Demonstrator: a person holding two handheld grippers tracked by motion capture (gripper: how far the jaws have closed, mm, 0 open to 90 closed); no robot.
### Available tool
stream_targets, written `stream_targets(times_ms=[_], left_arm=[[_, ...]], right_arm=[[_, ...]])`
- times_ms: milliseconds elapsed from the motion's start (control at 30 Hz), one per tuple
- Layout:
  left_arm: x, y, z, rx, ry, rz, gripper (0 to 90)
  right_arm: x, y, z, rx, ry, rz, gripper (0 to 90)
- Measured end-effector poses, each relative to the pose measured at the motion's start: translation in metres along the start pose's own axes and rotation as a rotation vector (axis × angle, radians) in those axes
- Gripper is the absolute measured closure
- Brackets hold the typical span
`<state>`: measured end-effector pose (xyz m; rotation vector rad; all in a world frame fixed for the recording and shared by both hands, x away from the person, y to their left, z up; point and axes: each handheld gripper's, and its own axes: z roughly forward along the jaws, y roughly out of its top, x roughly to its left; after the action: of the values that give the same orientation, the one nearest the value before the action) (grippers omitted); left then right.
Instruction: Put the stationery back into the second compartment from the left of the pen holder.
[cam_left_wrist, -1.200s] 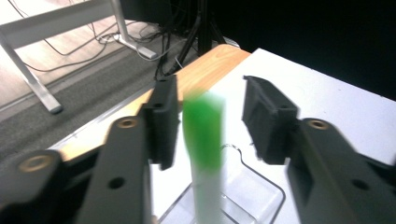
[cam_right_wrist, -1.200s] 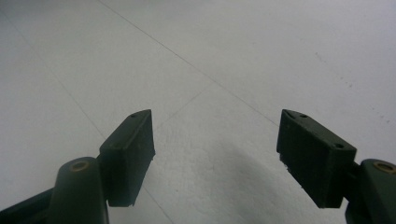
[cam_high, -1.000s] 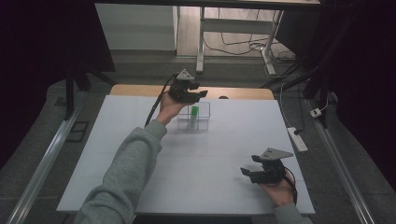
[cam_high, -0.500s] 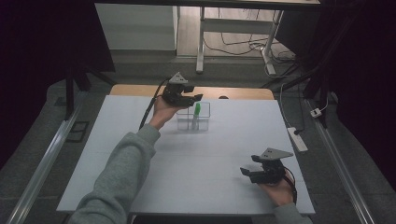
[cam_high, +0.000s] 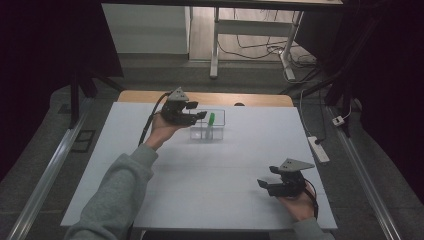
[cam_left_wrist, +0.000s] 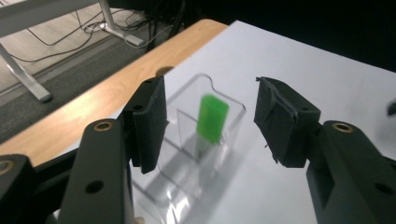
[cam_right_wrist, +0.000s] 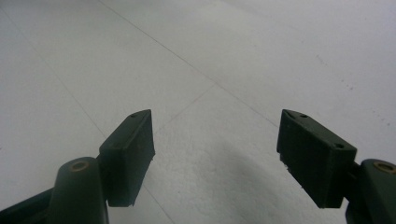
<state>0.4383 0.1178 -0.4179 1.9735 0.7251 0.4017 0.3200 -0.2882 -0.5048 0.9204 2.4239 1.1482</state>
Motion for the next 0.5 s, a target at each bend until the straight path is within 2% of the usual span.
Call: stream_targets(times_ms=[233, 500], left_arm=[[-0.011, -0.027, -0.028, 0.025, -0.008, -0.002, 42.0], [-0.020, -0.054, -0.060, 0.032, 0.008, -0.029, 40.5]], right_arm=[[0.000, 0.000, 0.000, 0.003, 0.001, 0.000, 27.7], [0.000, 0.001, 0.001, 0.002, 0.002, -0.001, 27.7]])
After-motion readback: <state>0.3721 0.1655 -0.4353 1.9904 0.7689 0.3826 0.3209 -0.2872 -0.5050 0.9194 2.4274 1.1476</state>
